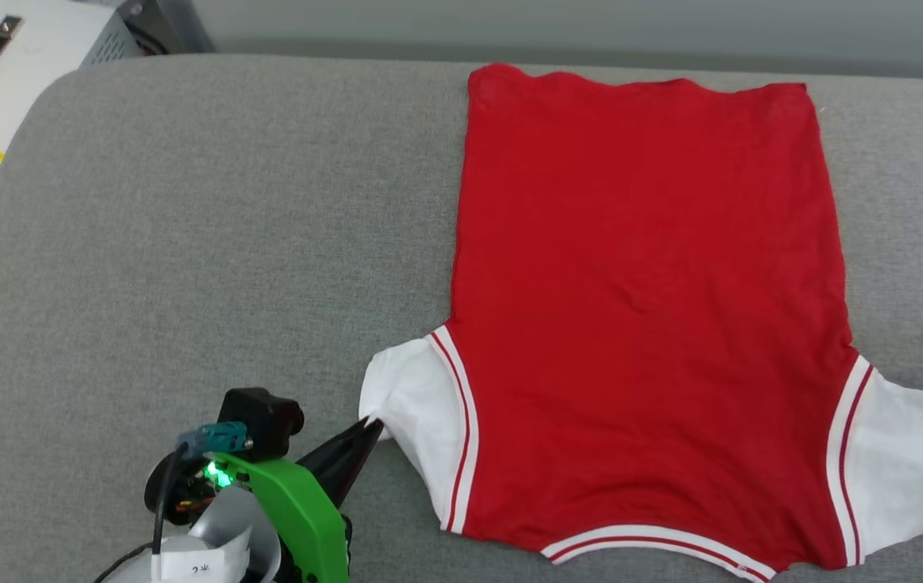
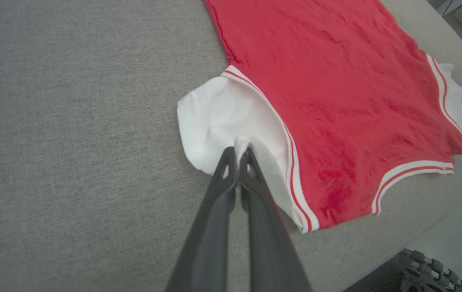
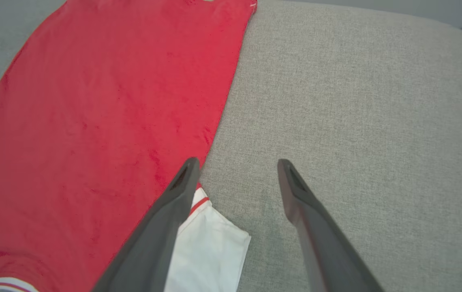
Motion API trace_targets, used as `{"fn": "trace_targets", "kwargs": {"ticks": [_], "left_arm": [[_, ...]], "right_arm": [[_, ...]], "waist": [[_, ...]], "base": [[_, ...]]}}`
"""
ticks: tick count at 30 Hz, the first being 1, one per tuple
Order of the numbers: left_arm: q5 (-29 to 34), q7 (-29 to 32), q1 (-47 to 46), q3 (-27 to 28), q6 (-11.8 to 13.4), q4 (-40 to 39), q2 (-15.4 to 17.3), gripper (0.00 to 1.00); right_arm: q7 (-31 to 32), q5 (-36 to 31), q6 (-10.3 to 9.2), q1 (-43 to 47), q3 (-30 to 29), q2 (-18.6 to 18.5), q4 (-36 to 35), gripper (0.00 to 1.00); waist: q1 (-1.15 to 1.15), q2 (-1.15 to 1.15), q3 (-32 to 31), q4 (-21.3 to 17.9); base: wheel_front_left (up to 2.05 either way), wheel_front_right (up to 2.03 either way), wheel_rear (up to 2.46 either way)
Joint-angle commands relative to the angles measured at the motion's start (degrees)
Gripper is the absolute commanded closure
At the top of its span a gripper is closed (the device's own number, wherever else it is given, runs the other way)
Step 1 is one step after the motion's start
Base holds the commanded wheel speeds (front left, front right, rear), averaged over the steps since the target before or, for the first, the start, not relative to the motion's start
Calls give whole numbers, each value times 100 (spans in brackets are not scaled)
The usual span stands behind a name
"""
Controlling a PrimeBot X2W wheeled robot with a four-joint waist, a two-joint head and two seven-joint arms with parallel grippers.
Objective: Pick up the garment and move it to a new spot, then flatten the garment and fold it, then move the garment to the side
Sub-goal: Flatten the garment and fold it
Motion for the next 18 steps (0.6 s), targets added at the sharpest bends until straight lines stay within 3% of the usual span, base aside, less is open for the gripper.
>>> {"fn": "trace_targets", "kwargs": {"ticks": [1,10,18], "left_arm": [[100,71,-137,28,75,-195,81,100],[393,490,-303,24,444,-1496,396,100],[656,528,-507,-18,485,-1957,385,100]], "right_arm": [[279,-25,-46,-314,-122,119,-50,0],[2270,-929,-46,-2667,-725,630,442,0],[3537,-2015,-46,-4306,-1306,946,1462,0]], "waist": [[0,0,644,355],[0,0,1845,922],[0,0,2428,1383]], "base": [[0,0,0],[0,0,0],[0,0,0]]}}
